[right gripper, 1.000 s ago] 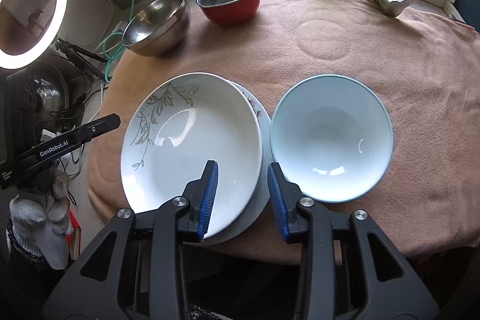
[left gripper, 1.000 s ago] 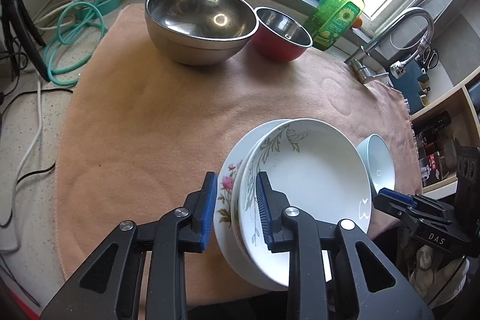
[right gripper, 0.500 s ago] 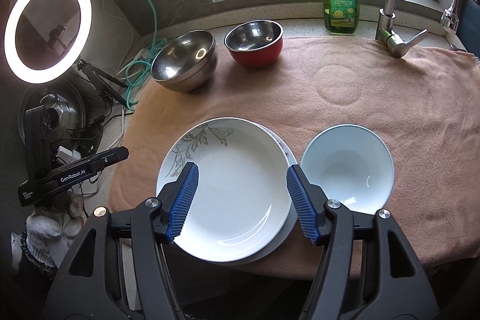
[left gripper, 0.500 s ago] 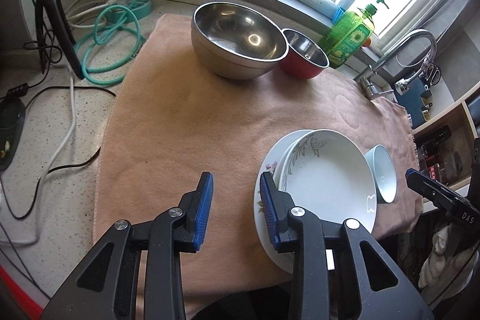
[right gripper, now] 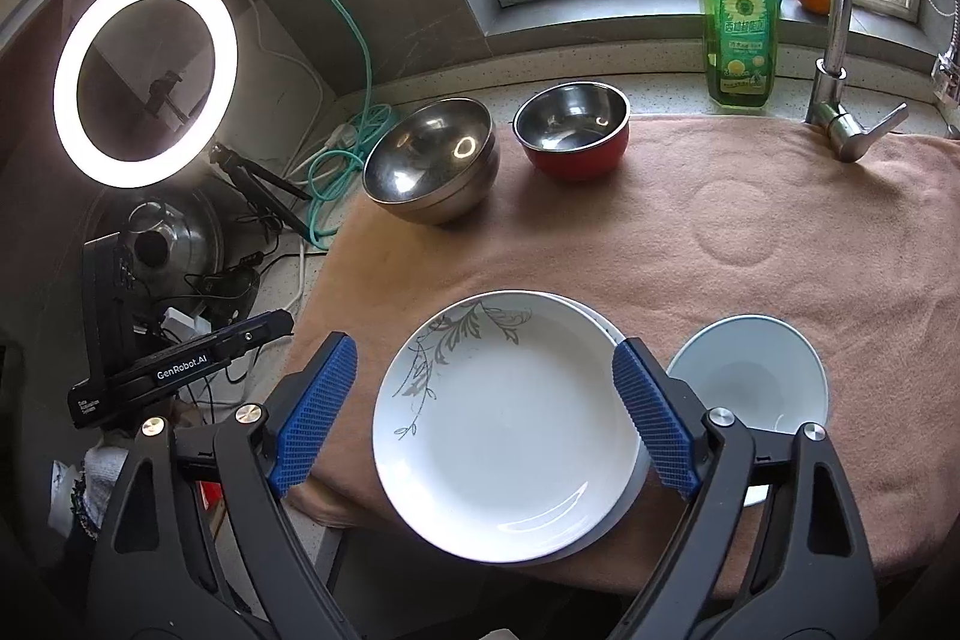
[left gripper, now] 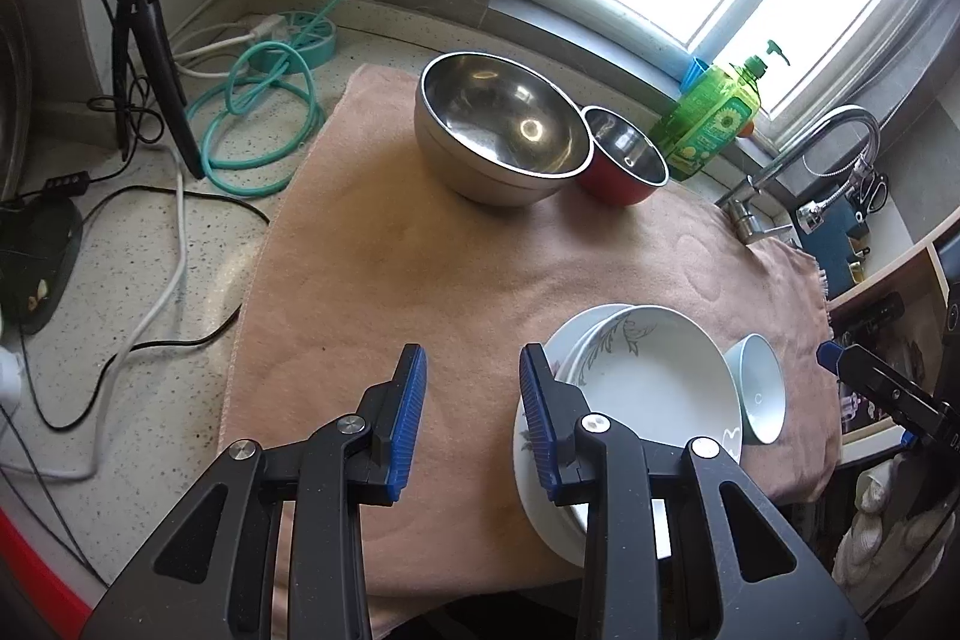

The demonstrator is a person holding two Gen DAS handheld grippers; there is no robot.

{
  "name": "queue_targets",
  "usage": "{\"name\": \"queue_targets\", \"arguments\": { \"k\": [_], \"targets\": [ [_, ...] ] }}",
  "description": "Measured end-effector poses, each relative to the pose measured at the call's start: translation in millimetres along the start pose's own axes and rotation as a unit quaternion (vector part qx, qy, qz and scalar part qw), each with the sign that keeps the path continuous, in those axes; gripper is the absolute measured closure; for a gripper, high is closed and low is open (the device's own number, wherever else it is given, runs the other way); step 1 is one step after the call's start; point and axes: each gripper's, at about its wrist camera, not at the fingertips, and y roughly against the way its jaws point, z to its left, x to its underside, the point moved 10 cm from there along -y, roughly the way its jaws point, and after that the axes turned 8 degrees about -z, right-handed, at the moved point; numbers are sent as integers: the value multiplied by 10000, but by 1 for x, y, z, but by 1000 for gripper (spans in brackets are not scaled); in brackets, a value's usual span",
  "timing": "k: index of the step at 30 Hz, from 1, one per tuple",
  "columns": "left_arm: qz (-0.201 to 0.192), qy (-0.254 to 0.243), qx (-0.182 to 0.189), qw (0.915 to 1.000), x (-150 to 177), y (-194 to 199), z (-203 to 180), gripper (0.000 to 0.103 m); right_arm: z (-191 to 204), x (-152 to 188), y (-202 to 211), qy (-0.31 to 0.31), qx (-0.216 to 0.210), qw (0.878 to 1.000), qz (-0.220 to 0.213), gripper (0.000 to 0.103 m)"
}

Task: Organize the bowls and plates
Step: 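Open the right tool to release the grey-vine plate and withdraw, then reach the open right tool to the large steel bowl rim and close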

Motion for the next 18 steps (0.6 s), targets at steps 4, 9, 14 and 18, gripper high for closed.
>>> {"name": "queue_targets", "arguments": {
  "k": [4,9,14,18],
  "targets": [
    [-46,78,-118,9999,0,2,-3,73,-1,-5,-2,256,5,9997,12,13],
    [-173,191,-263,9993,-5,4,-6,72,-4,-13,-4,556,159,9983,87,13],
    [-201,255,-301,9990,-14,2,-5,73,-5,-20,-5,583,234,9980,104,13],
    [-228,184,-271,9992,-28,-4,-5,73,0,-27,-8,445,146,9989,67,13]
  ]
}}
